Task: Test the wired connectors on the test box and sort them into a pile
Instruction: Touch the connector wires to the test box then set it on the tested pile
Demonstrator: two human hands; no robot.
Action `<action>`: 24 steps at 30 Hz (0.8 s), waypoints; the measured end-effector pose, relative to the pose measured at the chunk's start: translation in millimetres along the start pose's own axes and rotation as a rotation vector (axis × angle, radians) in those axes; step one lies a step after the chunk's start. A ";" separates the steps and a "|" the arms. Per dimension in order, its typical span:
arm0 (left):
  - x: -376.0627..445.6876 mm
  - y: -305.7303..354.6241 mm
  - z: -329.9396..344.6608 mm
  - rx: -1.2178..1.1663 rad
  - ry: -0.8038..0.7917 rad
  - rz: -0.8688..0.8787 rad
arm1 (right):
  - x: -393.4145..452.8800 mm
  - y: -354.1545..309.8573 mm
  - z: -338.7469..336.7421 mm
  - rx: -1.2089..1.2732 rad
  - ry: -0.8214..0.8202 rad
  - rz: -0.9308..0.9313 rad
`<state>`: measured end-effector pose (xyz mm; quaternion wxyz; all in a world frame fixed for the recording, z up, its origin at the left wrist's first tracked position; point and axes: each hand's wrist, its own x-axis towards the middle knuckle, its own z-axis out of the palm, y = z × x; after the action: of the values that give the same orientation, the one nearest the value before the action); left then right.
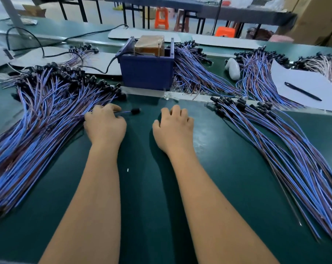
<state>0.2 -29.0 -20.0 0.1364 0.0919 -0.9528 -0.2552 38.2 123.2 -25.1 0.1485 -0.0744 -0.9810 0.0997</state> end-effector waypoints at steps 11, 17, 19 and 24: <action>-8.4 46.4 -1.3 -1.554 -0.067 0.023 | 1.2 0.1 2.1 0.034 0.003 0.022; -13.2 47.0 -8.5 -2.120 -0.552 0.010 | 0.3 1.7 -0.8 0.070 0.022 0.025; -15.9 44.7 -7.8 -2.105 -0.678 0.075 | -0.9 1.3 -1.5 0.062 0.028 0.015; -22.7 39.1 -3.7 -2.264 -0.736 0.037 | -0.9 2.8 -3.1 0.051 -0.017 0.015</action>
<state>18.7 8.2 -1.7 -0.1381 -0.1735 -0.1688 -0.9604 40.3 126.3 -23.1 0.1414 -0.0772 -0.9788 0.1265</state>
